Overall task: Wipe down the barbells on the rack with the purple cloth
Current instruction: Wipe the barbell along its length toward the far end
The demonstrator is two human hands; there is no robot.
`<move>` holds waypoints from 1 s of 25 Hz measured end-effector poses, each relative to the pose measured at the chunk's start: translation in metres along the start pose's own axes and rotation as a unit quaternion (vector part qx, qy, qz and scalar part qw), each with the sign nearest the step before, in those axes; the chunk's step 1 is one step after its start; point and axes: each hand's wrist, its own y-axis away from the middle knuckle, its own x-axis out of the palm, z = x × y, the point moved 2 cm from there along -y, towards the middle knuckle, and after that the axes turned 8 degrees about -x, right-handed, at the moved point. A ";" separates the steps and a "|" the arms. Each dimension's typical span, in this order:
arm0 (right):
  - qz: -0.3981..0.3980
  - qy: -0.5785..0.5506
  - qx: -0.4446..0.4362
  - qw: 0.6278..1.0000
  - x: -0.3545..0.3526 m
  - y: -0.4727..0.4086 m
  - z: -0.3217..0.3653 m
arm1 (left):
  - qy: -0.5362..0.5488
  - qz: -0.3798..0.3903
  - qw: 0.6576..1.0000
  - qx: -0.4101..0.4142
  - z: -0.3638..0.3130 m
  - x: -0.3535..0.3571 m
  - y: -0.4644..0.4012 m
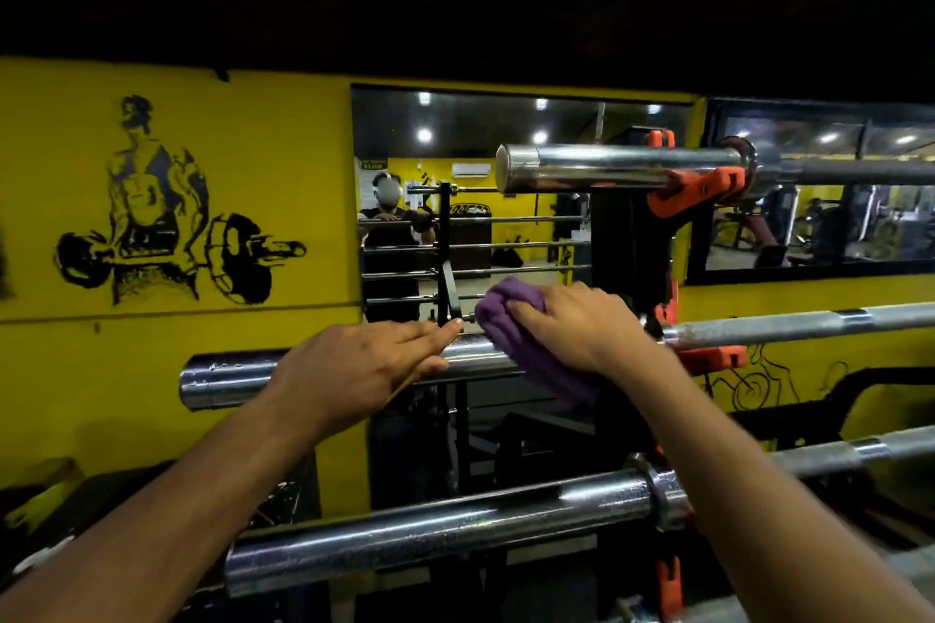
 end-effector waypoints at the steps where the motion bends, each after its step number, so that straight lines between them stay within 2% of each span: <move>1: 0.118 -0.055 -0.005 0.991 -0.005 -0.020 -0.003 | -0.009 0.003 1.000 0.000 0.000 -0.002 -0.001; 2: 0.217 -0.113 -0.008 0.970 -0.009 -0.033 -0.004 | -0.015 0.005 1.000 0.002 -0.002 -0.002 0.000; 3: 0.265 -0.128 -0.013 0.956 -0.009 -0.042 -0.006 | -0.018 0.015 1.000 0.001 -0.004 -0.003 0.003; 4: 0.277 -0.110 -0.035 0.954 -0.007 -0.045 -0.007 | -0.020 0.030 0.999 0.002 -0.006 -0.002 0.005; 6: 0.192 -0.090 -0.032 0.977 -0.004 -0.036 -0.009 | -0.002 0.066 0.998 -0.003 -0.007 -0.001 0.008; 8: 0.050 -0.046 0.002 0.998 -0.003 -0.013 -0.002 | 0.045 0.096 0.994 -0.022 -0.003 -0.009 0.009; 10: -0.090 0.024 -0.015 0.996 -0.001 0.011 0.003 | 0.073 0.120 0.989 -0.043 0.011 -0.019 0.009; 11: -0.131 0.046 -0.034 0.990 0.000 0.019 0.007 | 0.073 0.136 0.987 -0.046 0.018 -0.023 0.011; 13: -0.149 0.068 -0.048 0.985 0.003 0.025 0.009 | 0.077 0.169 0.981 -0.056 0.025 -0.027 0.015; 15: -0.074 0.040 -0.021 0.996 -0.002 0.012 0.002 | 0.070 0.178 0.980 -0.052 0.025 -0.025 0.017; 17: 0.101 -0.047 0.006 0.994 -0.013 -0.013 -0.001 | 0.058 0.173 0.982 -0.045 0.023 -0.023 0.016; 19: 0.259 -0.128 -0.020 0.957 -0.014 -0.038 -0.002 | 0.055 0.161 0.985 -0.034 0.024 -0.023 0.016; 20: 0.305 -0.142 -0.035 0.941 -0.014 -0.046 -0.001 | 0.056 0.156 0.986 -0.032 0.025 -0.023 0.017; 21: 0.325 -0.148 -0.036 0.933 -0.014 -0.051 -0.002 | 0.060 0.151 0.986 -0.029 0.027 -0.022 0.019; 23: 0.309 -0.118 -0.036 0.943 -0.011 -0.049 -0.002 | 0.065 0.131 0.989 -0.019 0.029 -0.019 0.021; 24: 0.267 -0.091 -0.027 0.959 -0.008 -0.042 -0.002 | 0.067 0.125 0.990 -0.016 0.030 -0.018 0.020; 25: 0.186 -0.068 0.006 0.980 -0.007 -0.033 -0.002 | 0.071 0.129 0.989 -0.017 0.031 -0.018 0.018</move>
